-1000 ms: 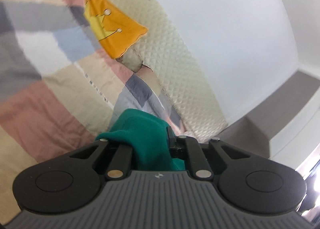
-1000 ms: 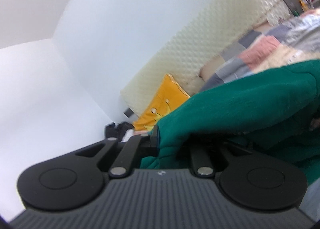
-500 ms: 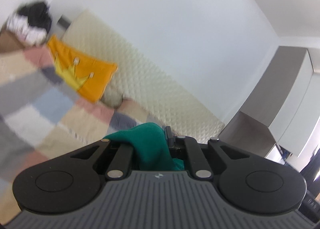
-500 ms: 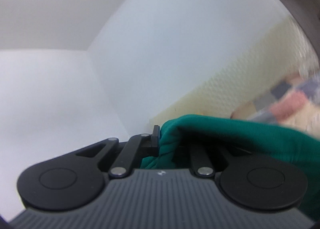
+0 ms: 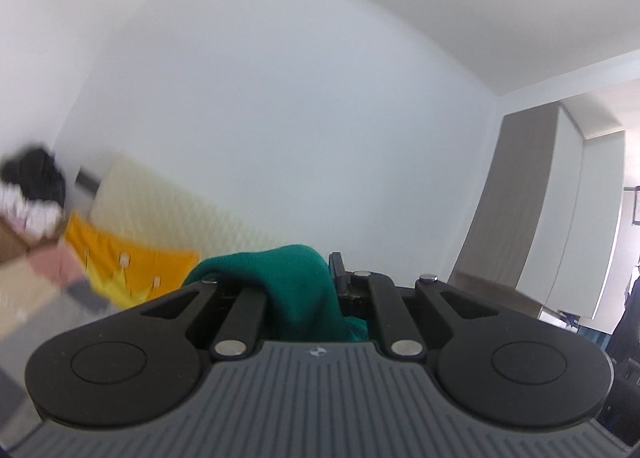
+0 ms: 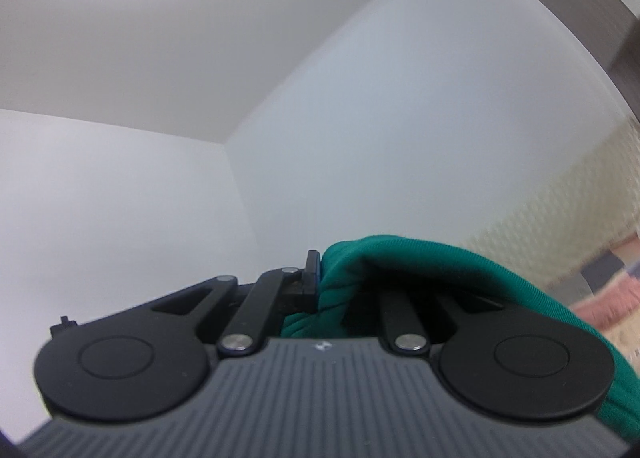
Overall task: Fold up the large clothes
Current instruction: 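Raise the held hoodie high with both grippers to let it hang open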
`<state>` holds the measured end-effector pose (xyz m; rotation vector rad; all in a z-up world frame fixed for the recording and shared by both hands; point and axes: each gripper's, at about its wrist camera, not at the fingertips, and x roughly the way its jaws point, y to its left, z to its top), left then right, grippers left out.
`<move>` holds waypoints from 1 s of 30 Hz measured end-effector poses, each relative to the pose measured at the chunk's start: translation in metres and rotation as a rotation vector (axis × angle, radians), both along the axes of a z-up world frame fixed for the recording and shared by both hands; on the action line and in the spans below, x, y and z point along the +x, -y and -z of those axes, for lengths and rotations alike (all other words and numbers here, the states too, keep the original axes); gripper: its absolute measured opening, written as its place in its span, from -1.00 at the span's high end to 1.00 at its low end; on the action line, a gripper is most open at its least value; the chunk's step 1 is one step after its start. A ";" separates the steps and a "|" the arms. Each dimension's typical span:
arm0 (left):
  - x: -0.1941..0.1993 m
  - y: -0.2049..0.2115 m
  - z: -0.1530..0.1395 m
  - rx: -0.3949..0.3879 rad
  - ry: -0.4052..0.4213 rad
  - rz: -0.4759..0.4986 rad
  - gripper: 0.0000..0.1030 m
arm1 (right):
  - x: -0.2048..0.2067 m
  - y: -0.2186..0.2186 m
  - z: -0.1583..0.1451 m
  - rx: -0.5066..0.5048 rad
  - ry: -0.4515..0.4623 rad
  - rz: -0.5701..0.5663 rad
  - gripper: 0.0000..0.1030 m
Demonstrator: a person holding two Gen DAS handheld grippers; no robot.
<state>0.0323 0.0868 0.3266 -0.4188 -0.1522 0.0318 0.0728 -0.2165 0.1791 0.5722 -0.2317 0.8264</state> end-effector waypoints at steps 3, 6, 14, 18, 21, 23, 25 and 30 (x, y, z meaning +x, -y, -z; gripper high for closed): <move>-0.019 0.007 -0.039 0.044 0.056 -0.014 0.78 | -0.011 0.005 -0.031 0.011 0.035 -0.007 0.78; -0.036 0.013 -0.076 0.075 0.102 -0.029 0.78 | -0.020 0.008 -0.060 0.007 0.073 -0.017 0.78; -0.028 0.002 -0.123 0.144 0.091 -0.082 0.78 | 0.014 -0.006 -0.107 -0.045 0.089 -0.017 0.78; 0.026 -0.019 -0.092 0.159 0.006 -0.103 0.78 | 0.075 -0.028 -0.090 -0.101 0.018 -0.008 0.78; 0.085 -0.045 -0.050 0.146 -0.057 -0.094 0.77 | 0.135 -0.045 -0.057 -0.131 -0.046 -0.008 0.78; 0.127 -0.061 -0.017 0.130 -0.101 -0.092 0.77 | 0.176 -0.057 -0.032 -0.158 -0.088 -0.005 0.78; 0.176 -0.082 0.020 0.093 -0.163 -0.084 0.77 | 0.223 -0.072 -0.005 -0.187 -0.144 -0.001 0.78; 0.310 -0.133 0.129 0.033 -0.341 -0.072 0.77 | 0.346 -0.123 0.071 -0.271 -0.281 0.023 0.78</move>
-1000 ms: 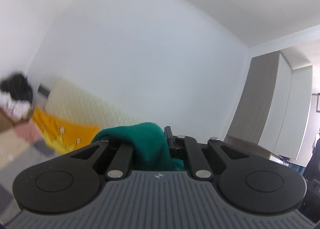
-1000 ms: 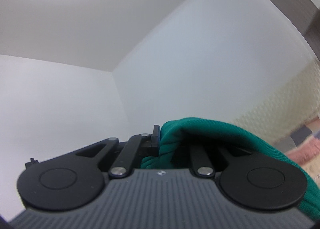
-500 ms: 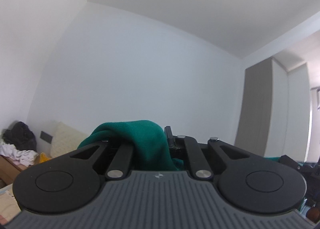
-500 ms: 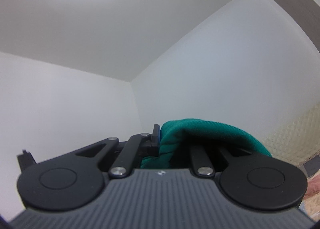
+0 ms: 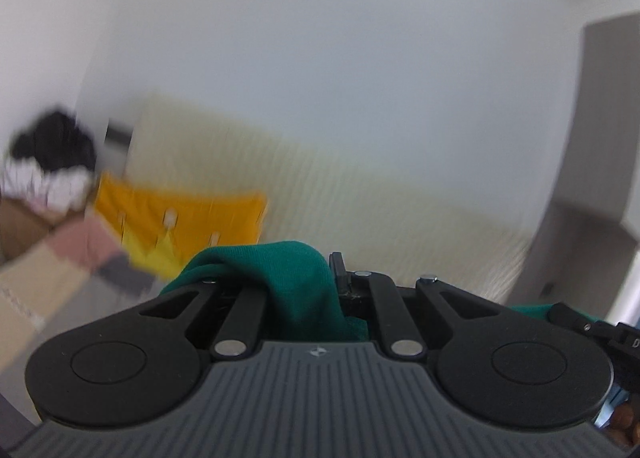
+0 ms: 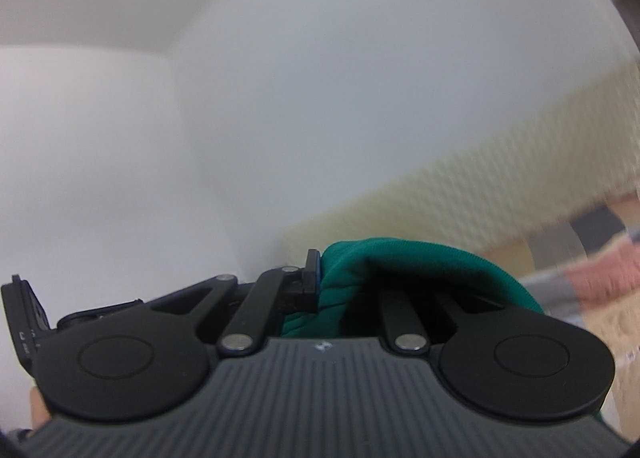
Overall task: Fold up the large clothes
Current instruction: 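Raise the held hoodie high with both grippers to let it hang open, then lower the hoodie onto the bed with both grippers and open them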
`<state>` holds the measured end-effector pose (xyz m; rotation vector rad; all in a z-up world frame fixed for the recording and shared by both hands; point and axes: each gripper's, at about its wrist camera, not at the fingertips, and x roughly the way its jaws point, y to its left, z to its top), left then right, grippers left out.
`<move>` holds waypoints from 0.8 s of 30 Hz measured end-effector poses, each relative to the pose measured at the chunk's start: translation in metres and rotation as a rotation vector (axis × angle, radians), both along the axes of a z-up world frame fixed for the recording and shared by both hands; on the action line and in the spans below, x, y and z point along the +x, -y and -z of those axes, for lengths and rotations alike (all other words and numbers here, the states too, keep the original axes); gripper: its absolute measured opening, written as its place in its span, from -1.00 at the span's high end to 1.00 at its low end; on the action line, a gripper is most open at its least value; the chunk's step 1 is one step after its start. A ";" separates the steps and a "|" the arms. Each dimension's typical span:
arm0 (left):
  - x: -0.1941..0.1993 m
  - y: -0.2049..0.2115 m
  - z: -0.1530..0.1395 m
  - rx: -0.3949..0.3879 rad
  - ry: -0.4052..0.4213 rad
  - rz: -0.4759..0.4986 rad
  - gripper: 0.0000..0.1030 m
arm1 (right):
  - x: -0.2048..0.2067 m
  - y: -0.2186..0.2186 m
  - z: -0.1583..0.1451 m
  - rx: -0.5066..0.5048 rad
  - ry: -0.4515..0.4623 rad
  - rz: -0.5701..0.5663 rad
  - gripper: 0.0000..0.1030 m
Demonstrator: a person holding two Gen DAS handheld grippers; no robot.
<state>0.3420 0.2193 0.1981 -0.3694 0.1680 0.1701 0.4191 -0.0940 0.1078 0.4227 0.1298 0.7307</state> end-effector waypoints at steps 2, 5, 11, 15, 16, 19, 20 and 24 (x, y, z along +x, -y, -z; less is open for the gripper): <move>0.057 -0.018 0.051 -0.026 -0.069 0.003 0.77 | 0.052 -0.021 0.033 -0.038 -0.054 0.016 0.78; 0.145 -0.043 0.130 -0.080 -0.190 0.012 0.77 | 0.130 -0.040 0.090 -0.106 -0.136 0.040 0.78; 0.287 -0.097 0.287 -0.155 -0.387 0.049 0.74 | 0.183 -0.089 0.175 -0.172 -0.288 0.075 0.78; 0.332 -0.101 0.327 -0.092 -0.469 0.085 0.64 | 0.223 -0.090 0.229 -0.157 -0.435 0.110 0.78; 0.342 -0.100 0.339 -0.078 -0.485 0.091 0.62 | 0.229 -0.090 0.242 -0.162 -0.463 0.117 0.78; 0.356 -0.094 0.352 -0.083 -0.530 0.090 0.60 | 0.246 -0.091 0.277 -0.174 -0.565 0.135 0.76; 0.356 -0.092 0.351 -0.091 -0.542 0.085 0.60 | 0.248 -0.089 0.284 -0.169 -0.590 0.136 0.74; 0.361 -0.085 0.353 -0.108 -0.572 0.075 0.56 | 0.247 -0.078 0.283 -0.130 -0.643 0.120 0.72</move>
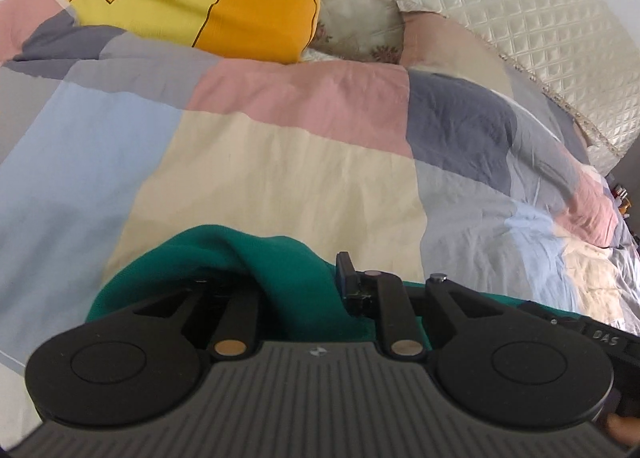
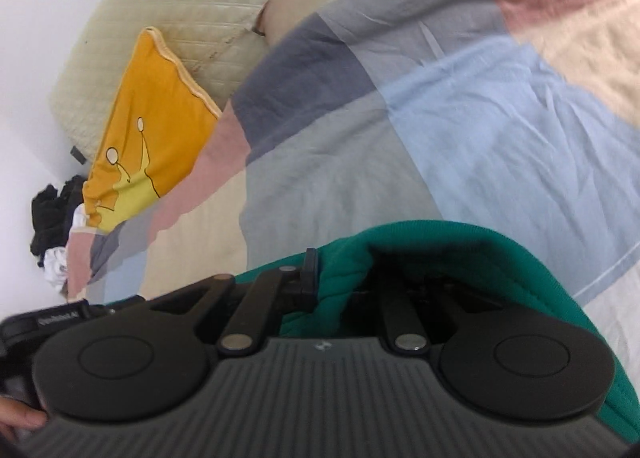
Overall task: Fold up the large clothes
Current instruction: 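Lower the hoodie onto the bed with both grippers and open them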
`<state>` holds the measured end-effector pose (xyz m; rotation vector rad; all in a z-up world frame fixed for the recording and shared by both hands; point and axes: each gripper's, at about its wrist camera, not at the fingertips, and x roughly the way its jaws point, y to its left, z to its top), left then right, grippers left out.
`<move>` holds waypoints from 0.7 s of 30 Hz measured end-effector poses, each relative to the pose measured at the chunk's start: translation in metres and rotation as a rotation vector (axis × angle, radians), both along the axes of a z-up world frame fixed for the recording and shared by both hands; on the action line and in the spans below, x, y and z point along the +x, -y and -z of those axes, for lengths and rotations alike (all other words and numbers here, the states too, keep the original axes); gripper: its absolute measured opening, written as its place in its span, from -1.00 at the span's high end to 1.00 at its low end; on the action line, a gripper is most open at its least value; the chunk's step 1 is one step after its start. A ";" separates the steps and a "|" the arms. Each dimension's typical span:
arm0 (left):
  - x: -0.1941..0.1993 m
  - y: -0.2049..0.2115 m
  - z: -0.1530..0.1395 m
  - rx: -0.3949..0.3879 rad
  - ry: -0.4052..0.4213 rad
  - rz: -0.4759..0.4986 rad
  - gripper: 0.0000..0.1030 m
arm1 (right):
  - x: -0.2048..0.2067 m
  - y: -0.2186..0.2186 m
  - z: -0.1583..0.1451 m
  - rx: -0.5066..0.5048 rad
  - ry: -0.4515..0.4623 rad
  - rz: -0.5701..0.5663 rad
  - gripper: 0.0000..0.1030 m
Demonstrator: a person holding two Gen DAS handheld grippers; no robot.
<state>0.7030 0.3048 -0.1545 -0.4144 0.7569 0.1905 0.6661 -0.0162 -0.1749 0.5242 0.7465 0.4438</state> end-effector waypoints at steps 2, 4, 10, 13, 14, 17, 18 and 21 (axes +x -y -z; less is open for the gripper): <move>-0.002 0.002 -0.008 -0.009 -0.005 0.027 0.32 | 0.000 -0.001 -0.005 -0.010 -0.012 -0.015 0.58; -0.007 -0.001 -0.020 -0.087 0.005 0.074 -0.33 | -0.005 -0.005 -0.011 -0.036 -0.006 -0.030 0.25; -0.038 0.013 -0.062 -0.071 0.003 0.122 -0.42 | -0.052 -0.019 -0.044 -0.070 0.071 -0.067 -0.50; -0.066 0.024 -0.084 -0.041 0.028 0.138 -0.43 | -0.083 -0.017 -0.063 -0.080 0.095 -0.074 -0.48; -0.076 0.027 -0.091 -0.042 0.026 0.141 -0.44 | -0.096 -0.014 -0.071 -0.083 0.104 -0.069 -0.47; -0.120 0.039 -0.113 -0.016 0.065 0.158 -0.44 | -0.134 -0.004 -0.093 -0.091 0.128 -0.062 -0.48; -0.137 0.045 -0.122 0.003 0.080 0.160 -0.44 | -0.150 0.002 -0.101 -0.091 0.139 -0.058 -0.48; -0.189 0.059 -0.146 0.023 0.111 0.169 -0.44 | -0.194 0.017 -0.121 -0.102 0.173 -0.055 -0.48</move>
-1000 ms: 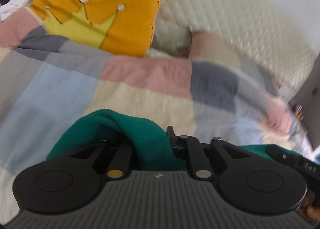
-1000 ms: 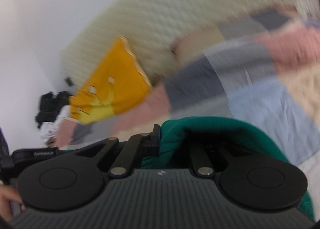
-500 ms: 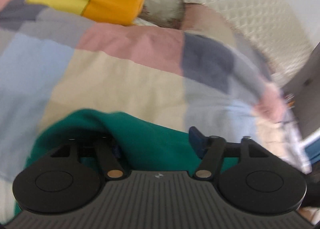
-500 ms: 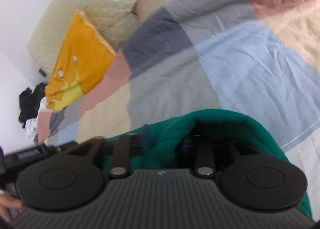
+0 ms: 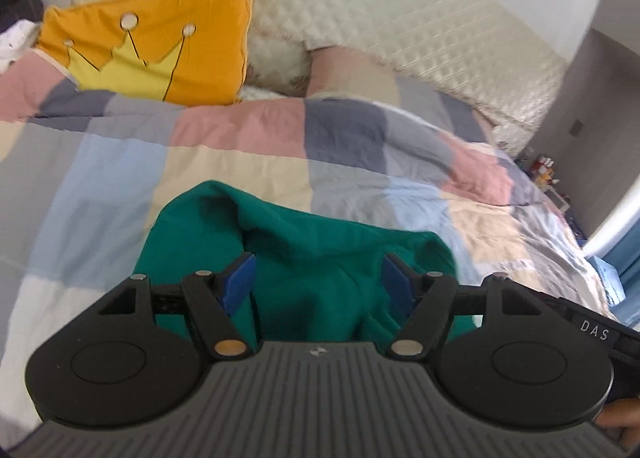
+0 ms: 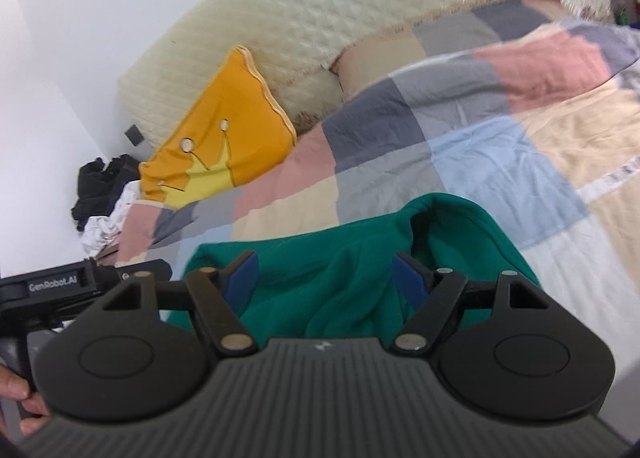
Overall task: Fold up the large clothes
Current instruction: 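Lower the hoodie onto the bed with both grippers and open them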
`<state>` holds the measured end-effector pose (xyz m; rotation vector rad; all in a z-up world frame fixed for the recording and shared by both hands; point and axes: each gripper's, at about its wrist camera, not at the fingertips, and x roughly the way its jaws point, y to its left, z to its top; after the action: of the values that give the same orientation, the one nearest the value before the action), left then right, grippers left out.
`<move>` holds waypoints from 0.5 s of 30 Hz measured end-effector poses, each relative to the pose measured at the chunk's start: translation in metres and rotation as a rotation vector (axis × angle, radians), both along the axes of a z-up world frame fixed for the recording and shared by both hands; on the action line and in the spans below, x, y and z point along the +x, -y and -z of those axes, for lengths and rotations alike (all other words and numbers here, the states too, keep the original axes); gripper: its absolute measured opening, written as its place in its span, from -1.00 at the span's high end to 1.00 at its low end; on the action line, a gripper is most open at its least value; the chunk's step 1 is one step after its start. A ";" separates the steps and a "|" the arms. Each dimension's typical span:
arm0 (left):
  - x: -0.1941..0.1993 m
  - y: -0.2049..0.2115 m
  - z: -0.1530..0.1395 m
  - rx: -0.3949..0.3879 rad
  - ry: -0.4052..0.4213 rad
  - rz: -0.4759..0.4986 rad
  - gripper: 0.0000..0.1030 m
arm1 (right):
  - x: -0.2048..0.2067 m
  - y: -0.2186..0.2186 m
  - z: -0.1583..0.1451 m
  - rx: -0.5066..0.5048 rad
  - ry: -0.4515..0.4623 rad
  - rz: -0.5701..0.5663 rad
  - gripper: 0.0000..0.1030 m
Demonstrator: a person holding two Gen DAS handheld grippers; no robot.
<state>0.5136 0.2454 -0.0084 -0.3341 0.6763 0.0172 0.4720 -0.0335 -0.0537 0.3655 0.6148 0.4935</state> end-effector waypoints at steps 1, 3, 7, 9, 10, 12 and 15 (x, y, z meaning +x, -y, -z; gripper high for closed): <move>-0.017 0.005 -0.007 0.007 0.009 0.003 -0.44 | -0.016 0.006 -0.007 -0.006 0.016 0.002 -0.48; -0.054 0.017 -0.021 0.026 0.035 0.010 -0.44 | -0.049 0.018 -0.020 -0.016 0.043 -0.002 -0.48; -0.130 0.043 -0.042 0.049 0.061 0.010 -0.44 | -0.111 0.041 -0.040 -0.023 0.086 0.007 -0.48; -0.167 0.059 -0.049 0.070 0.073 0.015 -0.44 | -0.142 0.052 -0.047 -0.028 0.111 0.013 -0.48; -0.185 0.067 -0.053 0.083 0.082 0.019 -0.44 | -0.157 0.057 -0.051 -0.030 0.124 0.011 -0.48; -0.220 0.083 -0.058 0.107 0.098 0.028 -0.44 | -0.185 0.065 -0.055 -0.042 0.150 0.012 -0.48; -0.265 0.100 -0.063 0.106 0.121 0.031 -0.44 | -0.220 0.076 -0.058 -0.039 0.181 0.018 -0.48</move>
<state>0.2483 0.1459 0.0544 -0.2203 0.5585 0.0031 0.2521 -0.1099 0.0045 0.2857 0.4447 0.4909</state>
